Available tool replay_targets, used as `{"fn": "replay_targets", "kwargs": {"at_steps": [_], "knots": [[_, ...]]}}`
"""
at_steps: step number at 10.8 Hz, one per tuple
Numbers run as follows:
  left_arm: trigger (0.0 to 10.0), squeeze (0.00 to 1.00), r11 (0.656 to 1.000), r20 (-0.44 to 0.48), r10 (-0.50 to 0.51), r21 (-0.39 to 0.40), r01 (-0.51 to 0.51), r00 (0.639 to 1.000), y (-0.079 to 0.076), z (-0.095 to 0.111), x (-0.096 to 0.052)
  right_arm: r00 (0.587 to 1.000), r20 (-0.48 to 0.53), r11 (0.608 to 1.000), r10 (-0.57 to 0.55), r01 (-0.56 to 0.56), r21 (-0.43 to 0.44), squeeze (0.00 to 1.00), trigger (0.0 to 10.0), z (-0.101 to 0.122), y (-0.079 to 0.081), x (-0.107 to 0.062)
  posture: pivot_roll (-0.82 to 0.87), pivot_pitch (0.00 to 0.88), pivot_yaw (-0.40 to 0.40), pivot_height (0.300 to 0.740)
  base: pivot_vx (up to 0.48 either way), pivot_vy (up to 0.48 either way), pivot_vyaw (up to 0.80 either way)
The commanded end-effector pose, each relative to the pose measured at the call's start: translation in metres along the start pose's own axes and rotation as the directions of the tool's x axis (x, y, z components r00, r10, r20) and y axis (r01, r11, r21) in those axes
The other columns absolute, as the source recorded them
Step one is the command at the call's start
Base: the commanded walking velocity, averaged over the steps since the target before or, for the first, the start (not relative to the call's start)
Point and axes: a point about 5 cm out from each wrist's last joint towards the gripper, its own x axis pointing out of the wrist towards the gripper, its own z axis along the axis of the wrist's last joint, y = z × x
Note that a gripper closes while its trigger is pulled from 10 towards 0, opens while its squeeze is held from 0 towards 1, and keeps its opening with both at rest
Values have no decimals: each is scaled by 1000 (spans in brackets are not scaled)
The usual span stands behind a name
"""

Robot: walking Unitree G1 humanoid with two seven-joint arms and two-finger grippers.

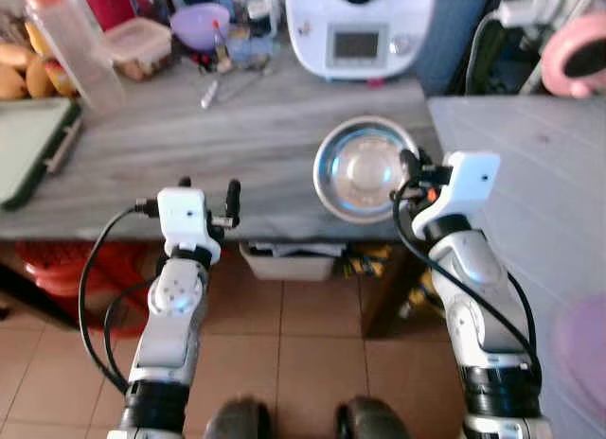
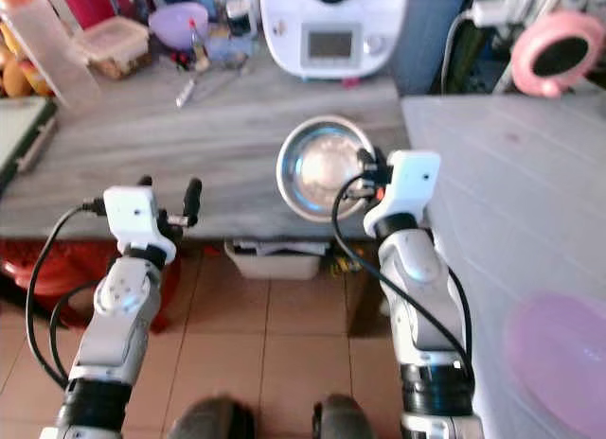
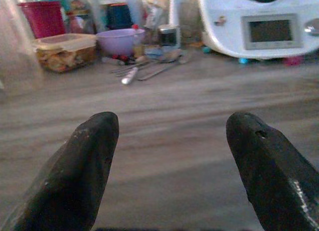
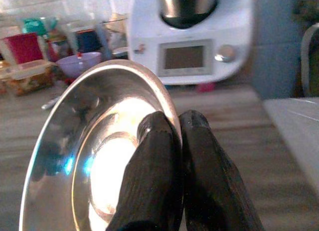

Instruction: Setting the table

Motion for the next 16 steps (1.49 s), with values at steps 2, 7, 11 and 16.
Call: {"fn": "replay_targets", "kwargs": {"at_steps": [2, 7, 11, 16], "knots": [[10000, 0, 998, -12, 55, 28, -55, 998, 14, 1, 0, 998, 19, 998, 60, -61, 24, 0, 0, 4, 13, 8, -80, 133, 48, 740, 129, 414, 0], [10000, 0, 989, -24, 114, 99, -111, 993, 27, 0, -20, 993, -96, 985, 76, -60, 160, 0, 0, -14, 11, 17, -53, 148, 45, 740, 0, 283, 0], [10000, 0, 989, -91, 50, 142, -36, 995, 27, -9, -50, 973, -232, 970, 12, 44, 237, 0, 0, -28, 0, 29, -30, 167, 39, 740, 0, 0, 0], [10000, 0, 993, -92, -5, 114, 15, 996, 17, -6, -47, 928, -356, 946, -107, 205, 251, 1000, 10000, -36, -17, 38, -35, 167, 38, 740, 0, 0, 0]]}}
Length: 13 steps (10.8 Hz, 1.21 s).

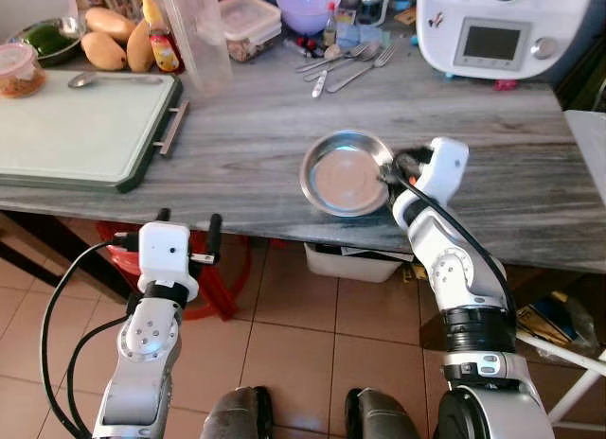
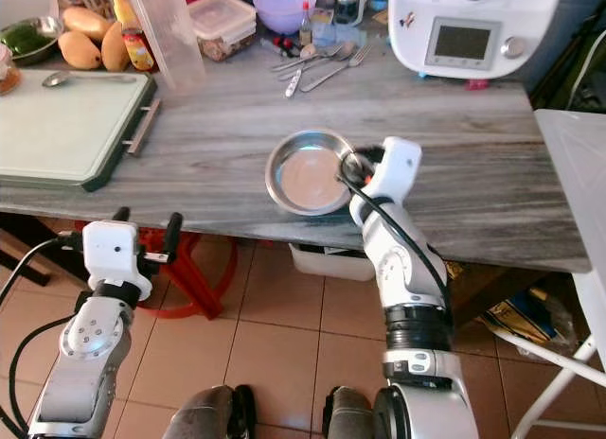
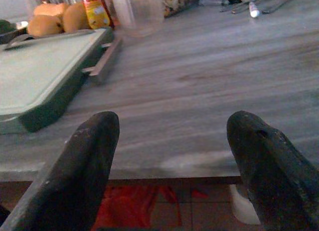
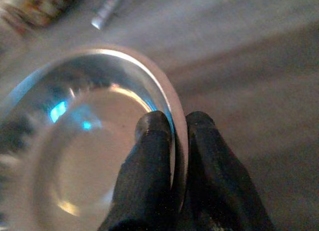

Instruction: Setting the table

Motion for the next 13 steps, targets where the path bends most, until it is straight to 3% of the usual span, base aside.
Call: {"fn": "replay_targets", "kwargs": {"at_steps": [1, 3, 8, 9, 13], "knots": [[10000, 0, 1000, 1, -11, 0, 11, 1000, -1, 2, 0, 1000, -17, 1000, -9, 9, 15, 1000, 10000, -1, -2, 0, -37, 166, 37, 740, 0, 0, 0], [10000, 0, 1000, 3, -17, -2, 17, 1000, -2, 2, 0, 1000, -26, 1000, 4, -4, 5, 1000, 10000, 0, 0, 1, -38, 163, 32, 740, 0, 0, 0], [10000, 0, 1000, 23, -21, 5, 21, 1000, -5, 5, 4, 993, 76, 982, 93, -79, -169, 1000, 10000, 9, 8, -7, -42, 156, 31, 740, 0, 0, 0], [10000, 0, 1000, 31, -18, -6, 19, 999, -7, 7, 5, 983, 144, 966, 111, -72, -248, 1000, 10000, 14, 10, -13, -42, 156, 31, 740, 0, 0, 0], [10000, 0, 999, 41, 32, -26, -31, 999, -9, 11, 7, 943, 297, 916, 148, -17, -401, 1000, 10000, 19, 10, -41, -45, 155, 26, 740, 0, 0, 0]]}}
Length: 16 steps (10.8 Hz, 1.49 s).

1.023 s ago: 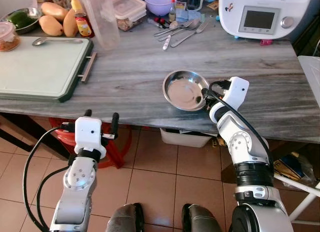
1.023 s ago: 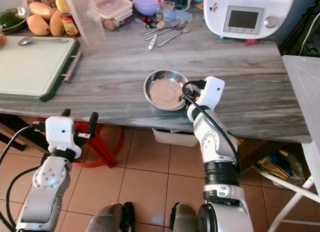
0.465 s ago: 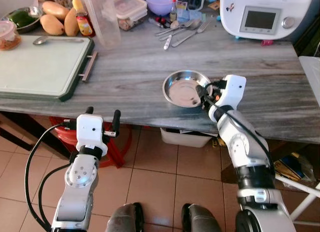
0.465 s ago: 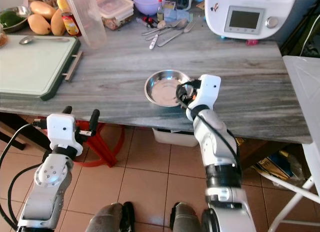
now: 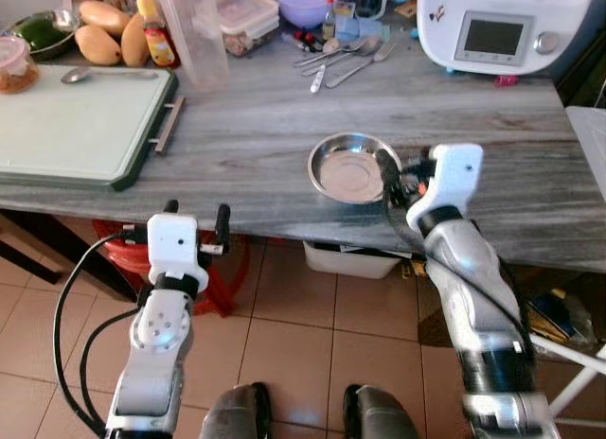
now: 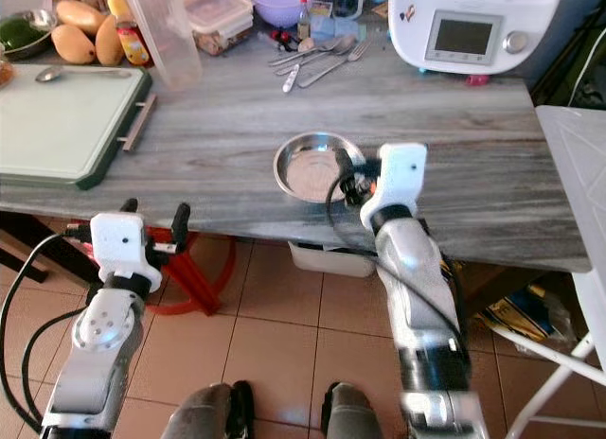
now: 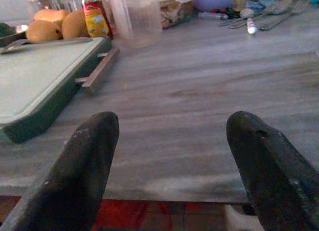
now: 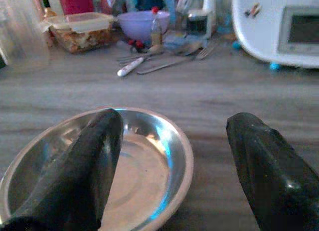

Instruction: Setting the table

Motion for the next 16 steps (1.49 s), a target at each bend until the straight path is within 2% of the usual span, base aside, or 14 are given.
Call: {"fn": "replay_targets", "kwargs": {"at_steps": [1, 4, 6, 7, 10, 14, 16], "knots": [[10000, 0, 1000, -2, 8, 10, -8, 1000, 1, 1, -1, 1000, 27, 1000, 4, -4, -16, 1000, 10000, 4, 2, -4, -46, 155, 27, 740, 0, 0, 0], [10000, 0, 1000, -12, 16, 3, -16, 1000, 1, 1, 0, 995, 95, 995, -22, 31, -100, 1000, 10000, 9, 2, -16, -45, 158, 32, 740, 0, 0, 0], [10000, 0, 1000, -14, 20, -3, -20, 1000, 0, 1, 0, 994, 105, 990, -24, 38, -137, 1000, 10000, 9, 3, -26, -48, 158, 29, 740, 0, 0, 0], [10000, 0, 1000, -17, 19, -9, -20, 1000, 0, 1, -1, 994, 109, 986, -16, 35, -166, 0, 10000, 9, 5, -34, -52, 158, 29, 740, 0, 0, 0], [10000, 0, 1000, -25, 14, -15, -14, 1000, -3, 0, -1, 993, 103, 977, -59, 78, -196, 0, 10000, 7, 1, -34, -57, 145, 31, 740, 0, 0, 0], [10000, 0, 999, -21, 34, -8, -34, 999, 1, 0, 3, 994, 86, 968, -75, 93, -231, 0, 10000, 3, -1, -32, -58, 138, 31, 740, 0, 0, 0], [10000, 0, 999, -17, 37, -4, -37, 999, 2, 1, 5, 990, 71, 954, -120, 135, -269, 0, 10000, -1, -4, -29, -58, 139, 33, 740, 0, 0, 0]]}}
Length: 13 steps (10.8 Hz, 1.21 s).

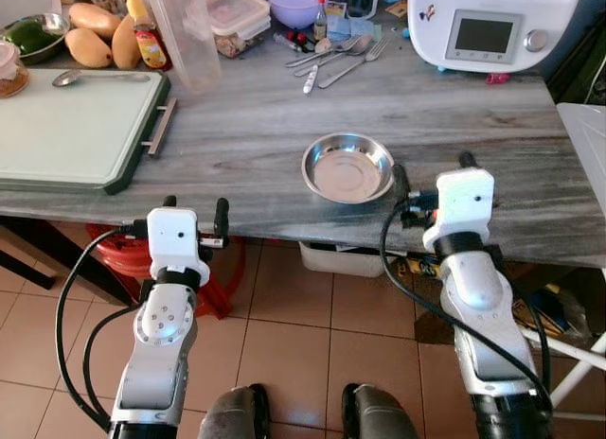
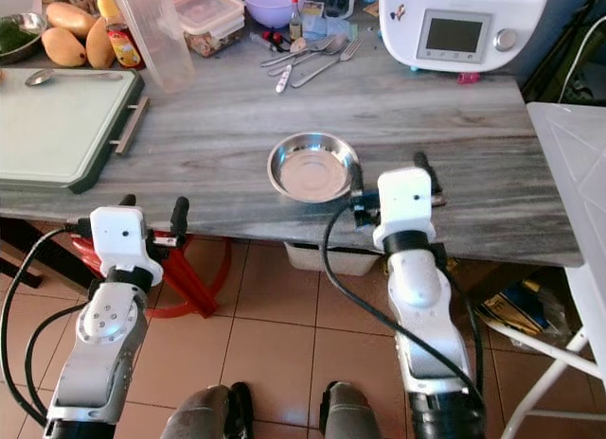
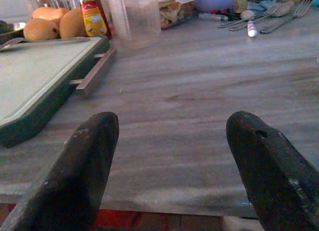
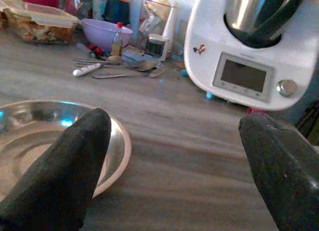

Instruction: Setting the table

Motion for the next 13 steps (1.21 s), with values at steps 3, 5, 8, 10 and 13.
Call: {"fn": "replay_targets", "kwargs": {"at_steps": [3, 5, 8, 10, 13], "knots": [[10000, 0, 1000, 1, 11, 16, -11, 1000, 3, 0, 1, 1000, -16, 1000, 5, -4, 18, 0, 10000, -3, 3, 1, -57, 140, 34, 740, 0, 0, 0], [10000, 0, 1000, 0, 10, 15, -10, 1000, 3, 0, 1, 998, -19, 998, 60, -59, 39, 0, 10000, -4, 10, -1, -56, 142, 33, 740, 0, 0, 0], [10000, 0, 1000, -1, 9, 15, -9, 1000, 2, 0, 1, 998, -27, 997, 49, -48, 64, 0, 10000, -6, 4, 0, -59, 145, 31, 740, 0, 0, 0], [10000, 0, 1000, -2, 8, 15, -8, 1000, 1, 0, 1, 998, -39, 996, 48, -45, 73, 0, 10000, -8, 4, 0, -60, 146, 31, 740, 0, 0, 0], [10000, 0, 1000, -2, 5, 13, -5, 1000, 1, 0, 1, 996, -93, 994, 9, 1, 106, 0, 10000, -15, 5, -1, -60, 149, 32, 740, 0, 0, 0]]}}
